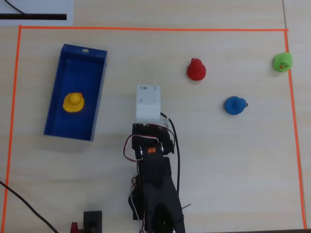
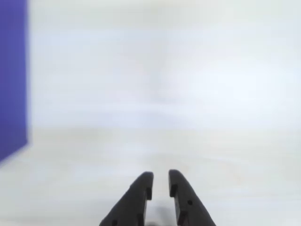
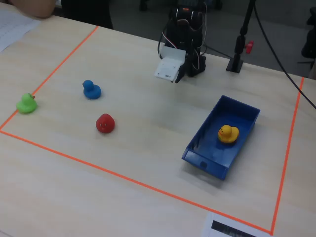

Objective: Grasp yellow duck and put it into box.

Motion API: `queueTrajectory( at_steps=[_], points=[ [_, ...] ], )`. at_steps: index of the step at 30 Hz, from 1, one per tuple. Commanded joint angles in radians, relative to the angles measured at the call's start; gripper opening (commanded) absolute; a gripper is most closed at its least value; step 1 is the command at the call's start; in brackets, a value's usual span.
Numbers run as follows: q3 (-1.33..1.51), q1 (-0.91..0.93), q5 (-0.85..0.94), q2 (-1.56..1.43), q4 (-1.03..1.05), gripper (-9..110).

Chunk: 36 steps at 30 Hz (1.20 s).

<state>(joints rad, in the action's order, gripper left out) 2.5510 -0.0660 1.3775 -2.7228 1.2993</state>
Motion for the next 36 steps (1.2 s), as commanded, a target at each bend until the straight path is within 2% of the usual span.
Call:
queueTrajectory(
  at_steps=[1, 13, 36],
  points=[
    [0.244, 0.003, 0.041, -0.253, 0.018, 0],
    [0.545, -0.009, 0.080, -0.588, 0.038, 0],
    [0.548, -0.003, 0.048, -0.589, 0.034, 0]
  ],
)
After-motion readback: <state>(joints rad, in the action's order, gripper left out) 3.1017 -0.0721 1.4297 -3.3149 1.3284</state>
